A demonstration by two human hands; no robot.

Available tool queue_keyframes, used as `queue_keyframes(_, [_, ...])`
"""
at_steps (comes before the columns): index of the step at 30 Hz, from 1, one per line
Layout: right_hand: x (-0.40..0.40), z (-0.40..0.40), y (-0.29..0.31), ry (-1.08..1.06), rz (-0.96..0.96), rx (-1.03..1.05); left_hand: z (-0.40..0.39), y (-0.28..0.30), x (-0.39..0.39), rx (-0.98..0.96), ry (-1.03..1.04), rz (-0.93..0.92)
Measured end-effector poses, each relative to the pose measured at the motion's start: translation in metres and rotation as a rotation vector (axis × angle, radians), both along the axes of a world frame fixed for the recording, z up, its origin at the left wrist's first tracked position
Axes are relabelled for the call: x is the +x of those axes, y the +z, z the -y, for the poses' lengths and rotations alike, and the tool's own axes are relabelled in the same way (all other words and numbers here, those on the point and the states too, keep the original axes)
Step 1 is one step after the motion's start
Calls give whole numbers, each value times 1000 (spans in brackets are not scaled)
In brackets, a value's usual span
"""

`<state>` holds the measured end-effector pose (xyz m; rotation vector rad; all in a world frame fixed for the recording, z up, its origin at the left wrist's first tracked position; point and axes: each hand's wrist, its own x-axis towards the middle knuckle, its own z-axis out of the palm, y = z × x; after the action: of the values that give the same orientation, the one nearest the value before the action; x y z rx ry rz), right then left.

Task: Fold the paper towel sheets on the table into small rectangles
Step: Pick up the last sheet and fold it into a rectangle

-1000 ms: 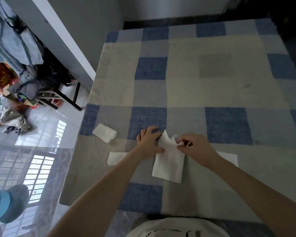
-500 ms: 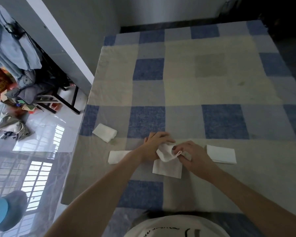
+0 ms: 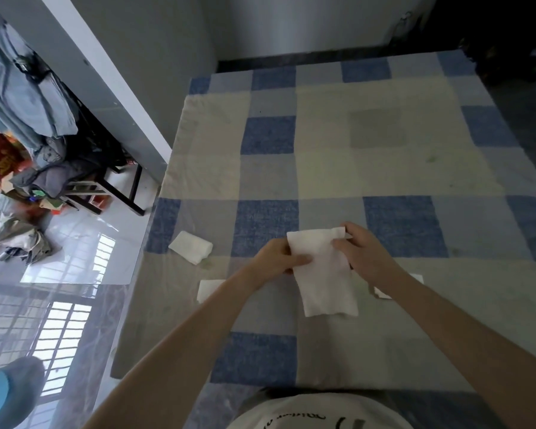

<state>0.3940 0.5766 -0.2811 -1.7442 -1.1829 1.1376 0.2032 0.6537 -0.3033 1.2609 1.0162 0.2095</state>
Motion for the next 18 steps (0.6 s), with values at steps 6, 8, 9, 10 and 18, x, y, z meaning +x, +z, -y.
queue_keyframes(6, [13, -23, -33, -15, 132, -72, -14, -23, 4, 128, -17, -131])
queue_keyframes(8, [19, -28, -38, -2, 180, -75, -17, -34, 6, 210, -75, -260])
queue_keyframes(9, [23, -30, -40, 10, 200, -77, -19, -39, 6, 259, -88, -323])
queue_keyframes(10, [25, -32, -41, 24, 218, -74, -19, -43, 6, 295, -76, -369])
queue_keyframes(18, [30, -12, -49, 146, 372, 110, -3, -48, -2, 470, -1, -338])
